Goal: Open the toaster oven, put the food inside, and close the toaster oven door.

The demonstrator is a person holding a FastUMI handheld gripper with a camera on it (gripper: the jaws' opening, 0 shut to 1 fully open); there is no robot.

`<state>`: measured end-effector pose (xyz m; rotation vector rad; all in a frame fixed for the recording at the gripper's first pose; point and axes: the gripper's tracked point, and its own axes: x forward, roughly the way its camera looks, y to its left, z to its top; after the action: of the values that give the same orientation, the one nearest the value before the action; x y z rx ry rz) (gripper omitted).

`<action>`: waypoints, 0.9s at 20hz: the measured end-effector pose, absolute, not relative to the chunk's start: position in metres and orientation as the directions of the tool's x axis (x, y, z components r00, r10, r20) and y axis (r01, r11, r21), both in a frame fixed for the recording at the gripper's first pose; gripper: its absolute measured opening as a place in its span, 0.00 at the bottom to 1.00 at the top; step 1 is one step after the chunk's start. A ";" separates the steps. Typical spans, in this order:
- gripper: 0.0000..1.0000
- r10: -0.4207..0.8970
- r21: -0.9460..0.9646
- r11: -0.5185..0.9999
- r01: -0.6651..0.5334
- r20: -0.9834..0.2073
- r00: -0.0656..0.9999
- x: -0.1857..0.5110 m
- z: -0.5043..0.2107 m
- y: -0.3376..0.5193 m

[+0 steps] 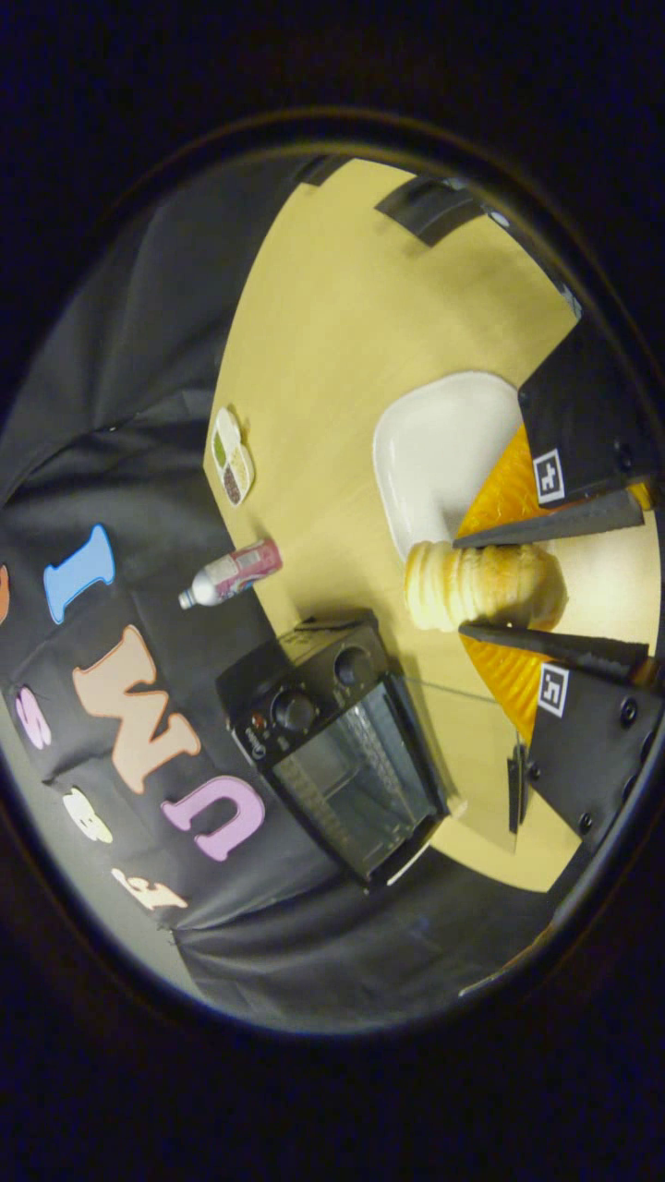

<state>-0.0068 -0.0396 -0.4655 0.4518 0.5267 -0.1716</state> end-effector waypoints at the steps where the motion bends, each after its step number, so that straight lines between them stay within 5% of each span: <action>1: 0.48 -0.003 0.403 0.883 0.240 -0.506 0.863 -0.004 -0.461 -0.025; 7: 0.48 0.188 0.540 0.837 0.086 -0.432 0.882 0.025 -0.437 0.058; 18: 0.48 0.216 0.612 0.786 0.091 -0.409 0.886 0.132 -0.434 0.154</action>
<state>0.1319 0.1543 -0.4335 0.6702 0.4856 0.0703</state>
